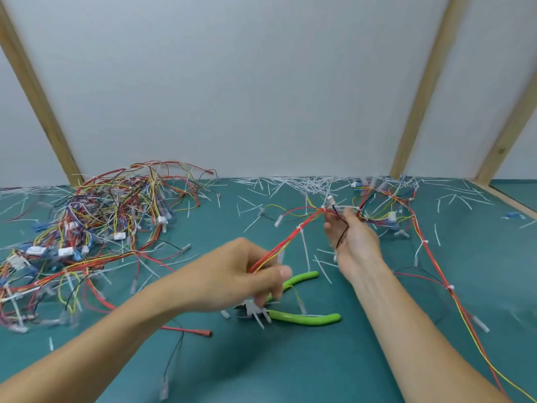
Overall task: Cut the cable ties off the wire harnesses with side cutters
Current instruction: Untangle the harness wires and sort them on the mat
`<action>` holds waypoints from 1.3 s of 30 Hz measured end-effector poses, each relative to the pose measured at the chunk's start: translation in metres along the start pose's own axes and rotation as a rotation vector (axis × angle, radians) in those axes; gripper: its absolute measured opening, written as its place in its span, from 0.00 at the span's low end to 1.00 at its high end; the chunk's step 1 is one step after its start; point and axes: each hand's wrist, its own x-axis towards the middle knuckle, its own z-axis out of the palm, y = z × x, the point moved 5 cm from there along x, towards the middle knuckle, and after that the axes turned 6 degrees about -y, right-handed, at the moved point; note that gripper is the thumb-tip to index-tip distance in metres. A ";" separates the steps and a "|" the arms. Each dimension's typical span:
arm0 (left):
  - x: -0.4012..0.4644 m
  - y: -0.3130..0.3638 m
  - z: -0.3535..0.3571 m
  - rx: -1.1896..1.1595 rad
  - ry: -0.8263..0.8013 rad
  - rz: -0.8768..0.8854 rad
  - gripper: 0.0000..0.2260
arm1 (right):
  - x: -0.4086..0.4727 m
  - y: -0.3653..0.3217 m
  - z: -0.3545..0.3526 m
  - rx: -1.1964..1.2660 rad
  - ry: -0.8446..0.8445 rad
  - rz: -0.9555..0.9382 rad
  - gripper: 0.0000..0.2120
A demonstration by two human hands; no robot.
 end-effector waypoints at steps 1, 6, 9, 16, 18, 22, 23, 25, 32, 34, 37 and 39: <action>0.002 -0.002 -0.013 0.081 0.089 -0.001 0.19 | 0.001 0.000 -0.002 -0.056 0.001 0.014 0.03; 0.000 -0.044 -0.106 0.933 0.418 -0.173 0.18 | 0.005 0.002 -0.010 -0.386 0.033 0.045 0.06; 0.001 -0.081 -0.109 1.045 0.120 -0.546 0.13 | -0.001 0.006 0.005 -0.323 -0.135 0.092 0.06; -0.009 -0.013 -0.057 0.665 0.725 -0.161 0.16 | -0.006 0.012 0.016 -0.692 -0.196 -0.172 0.15; -0.005 0.012 -0.037 0.444 0.775 0.060 0.10 | -0.011 0.019 0.024 -0.915 -0.270 -0.306 0.15; 0.015 0.005 -0.022 0.203 0.855 0.164 0.06 | -0.033 0.039 0.042 -1.187 -0.493 -0.476 0.13; 0.020 -0.004 -0.021 0.091 0.876 0.148 0.06 | -0.039 0.044 0.045 -1.250 -0.531 -0.494 0.13; 0.026 -0.023 -0.020 -0.144 0.920 0.117 0.05 | -0.050 0.050 0.048 -1.370 -0.581 -0.550 0.12; 0.031 -0.064 -0.006 -0.408 0.867 0.082 0.03 | -0.059 0.050 0.053 -1.564 -0.614 -0.710 0.10; 0.030 -0.067 -0.003 -0.425 0.833 0.088 0.01 | -0.059 0.045 0.054 -1.596 -0.581 -0.754 0.08; 0.029 -0.071 -0.004 -0.499 0.824 0.130 0.02 | -0.058 0.038 0.057 -1.563 -0.527 -0.727 0.07; 0.030 -0.072 -0.006 -0.529 0.830 0.133 0.03 | -0.055 0.039 0.058 -1.426 -0.556 -0.562 0.05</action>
